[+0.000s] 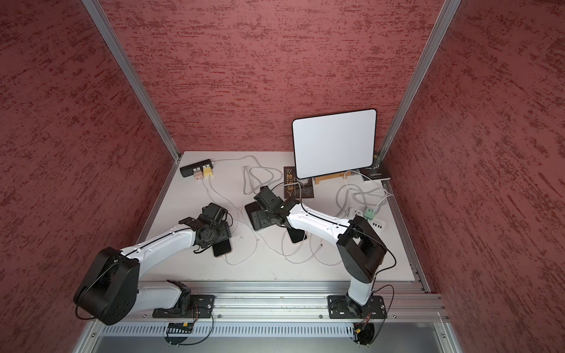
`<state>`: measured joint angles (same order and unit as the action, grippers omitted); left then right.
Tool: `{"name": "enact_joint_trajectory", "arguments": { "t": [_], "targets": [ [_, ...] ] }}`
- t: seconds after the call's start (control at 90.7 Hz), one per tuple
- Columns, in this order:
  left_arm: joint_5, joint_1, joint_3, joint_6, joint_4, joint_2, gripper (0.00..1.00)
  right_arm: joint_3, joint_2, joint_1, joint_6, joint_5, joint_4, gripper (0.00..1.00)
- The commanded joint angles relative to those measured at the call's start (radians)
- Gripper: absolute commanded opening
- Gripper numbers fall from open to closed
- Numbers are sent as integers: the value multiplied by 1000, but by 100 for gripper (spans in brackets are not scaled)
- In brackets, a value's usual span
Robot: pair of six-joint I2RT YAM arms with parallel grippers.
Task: Unplug the charging cable from the phone
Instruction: Pick up the phone at the center of the board.
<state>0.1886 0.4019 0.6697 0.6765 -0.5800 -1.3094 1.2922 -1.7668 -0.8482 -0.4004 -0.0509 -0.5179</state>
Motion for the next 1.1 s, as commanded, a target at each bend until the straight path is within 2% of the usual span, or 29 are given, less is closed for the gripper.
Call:
{"name": "enact_joint_trajectory", "arguments": {
  "t": [0.0,0.441,0.727,1.091],
  "targets": [
    [33,-7,56,-25,-14,46,34,-56,58,3,33,104,116,94],
    [43,-25,130,-33,8,107,24,-252,108,-65,62,320,477,82],
    [41,-25,145,-12,65,129,19,-359,120,-151,52,291,715,77],
    [38,-25,163,-10,102,162,14,-310,7,-261,102,194,758,71]
  ]
}}
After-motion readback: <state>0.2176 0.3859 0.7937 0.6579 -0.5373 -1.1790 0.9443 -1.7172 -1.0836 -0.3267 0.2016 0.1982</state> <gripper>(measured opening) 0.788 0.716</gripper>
